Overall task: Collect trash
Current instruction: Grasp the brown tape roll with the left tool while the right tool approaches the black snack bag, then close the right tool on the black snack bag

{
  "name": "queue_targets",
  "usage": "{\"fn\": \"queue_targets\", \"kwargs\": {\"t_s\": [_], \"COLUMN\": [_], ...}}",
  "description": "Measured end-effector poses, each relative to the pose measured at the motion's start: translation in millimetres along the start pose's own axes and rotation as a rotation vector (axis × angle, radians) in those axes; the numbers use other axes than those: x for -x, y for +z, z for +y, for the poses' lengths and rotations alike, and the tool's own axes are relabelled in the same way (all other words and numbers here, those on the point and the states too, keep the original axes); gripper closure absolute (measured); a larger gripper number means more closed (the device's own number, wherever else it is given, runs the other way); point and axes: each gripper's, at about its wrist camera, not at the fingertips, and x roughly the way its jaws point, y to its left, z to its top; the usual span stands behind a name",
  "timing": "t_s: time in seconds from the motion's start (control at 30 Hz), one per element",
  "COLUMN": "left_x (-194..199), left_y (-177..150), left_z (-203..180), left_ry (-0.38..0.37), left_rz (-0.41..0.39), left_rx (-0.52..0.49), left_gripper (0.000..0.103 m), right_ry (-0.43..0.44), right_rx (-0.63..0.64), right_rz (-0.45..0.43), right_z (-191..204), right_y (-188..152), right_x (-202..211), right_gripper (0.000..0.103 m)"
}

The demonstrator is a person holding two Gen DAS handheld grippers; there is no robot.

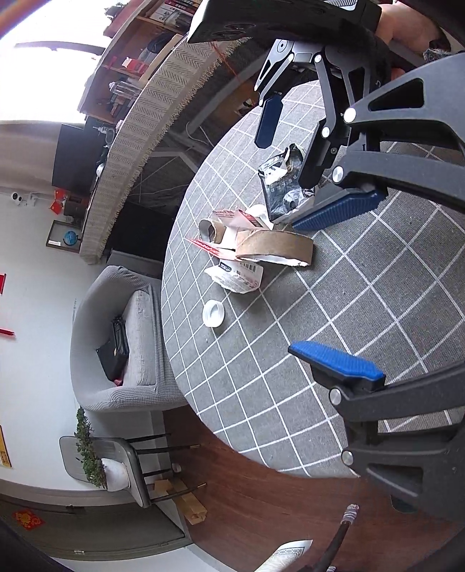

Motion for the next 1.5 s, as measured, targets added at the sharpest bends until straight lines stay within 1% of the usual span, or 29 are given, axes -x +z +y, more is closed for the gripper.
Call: {"fn": "queue_targets", "kwargs": {"t_s": [0.03,0.17,0.27,0.4,0.47,0.53,0.6,0.63,0.67,0.77,0.83,0.93,1.13,1.27,1.33,1.43,1.5], "left_x": [-4.2,-22.2,-35.4,-49.5,-53.6,-58.3,-61.4,-63.3,-64.8,-65.2,-63.2,-56.6,-39.5,-29.0,-24.0,-16.3,-11.8], "left_y": [0.5,1.2,0.9,3.3,4.7,5.8,6.6,7.1,7.5,8.0,8.5,8.9,10.2,10.5,9.7,6.6,3.5], "left_z": [-2.0,-11.1,-15.2,-18.2,-20.0,-21.1,-20.5,-19.8,-19.3,-20.7,-23.0,-25.2,-19.7,-9.9,-6.3,-0.5,3.1], "left_ry": [-0.006,-0.041,-0.048,-0.067,-0.074,-0.084,-0.096,-0.098,-0.102,-0.101,-0.089,-0.069,-0.064,-0.059,-0.056,-0.052,-0.049], "left_rz": [0.008,0.041,0.069,0.089,0.096,0.114,0.124,0.129,0.135,0.135,0.128,0.116,0.092,0.077,0.075,0.074,0.078], "left_rx": [-0.003,-0.011,-0.010,0.015,0.021,0.022,0.036,0.045,0.050,0.046,0.033,0.020,0.021,0.042,0.041,0.036,0.029], "left_gripper": [0.036,0.037,0.042,0.050,0.053,0.061,0.065,0.071,0.074,0.077,0.080,0.081,0.081,0.081,0.081,0.081,0.081], "right_ry": [-0.011,-0.009,-0.008,0.005,0.008,0.014,0.016,0.015,0.013,0.016,0.020,0.027,0.058,0.026,0.006,0.008,0.008], "right_rx": [-0.008,-0.027,-0.027,-0.023,-0.021,-0.024,-0.027,-0.023,-0.019,-0.018,-0.021,-0.025,-0.030,-0.002,0.002,-0.020,-0.023], "right_rz": [0.009,0.044,0.052,0.070,0.074,0.077,0.074,0.074,0.074,0.076,0.072,0.066,0.073,0.077,0.096,0.131,0.130], "right_z": [-3.5,-12.9,-14.3,-15.2,-16.2,-19.0,-21.1,-21.5,-21.6,-24.0,-25.7,-25.6,-16.3,-4.8,-1.7,1.9,6.8], "right_y": [-0.9,-3.6,-3.9,-6.5,-6.8,-6.5,-6.0,-6.4,-6.9,-8.6,-9.3,-8.1,-5.9,-4.5,-5.3,-3.8,-0.2], "right_x": [-1.0,-5.8,-8.4,-12.0,-12.1,-11.7,-10.5,-9.4,-8.9,-8.9,-7.5,-6.7,-8.7,-14.4,-21.7,-30.6,-32.4], "right_gripper": [0.021,0.021,0.021,0.018,0.016,0.016,0.016,0.016,0.016,0.016,0.016,0.014,0.012,0.010,0.010,0.010,0.010]}}
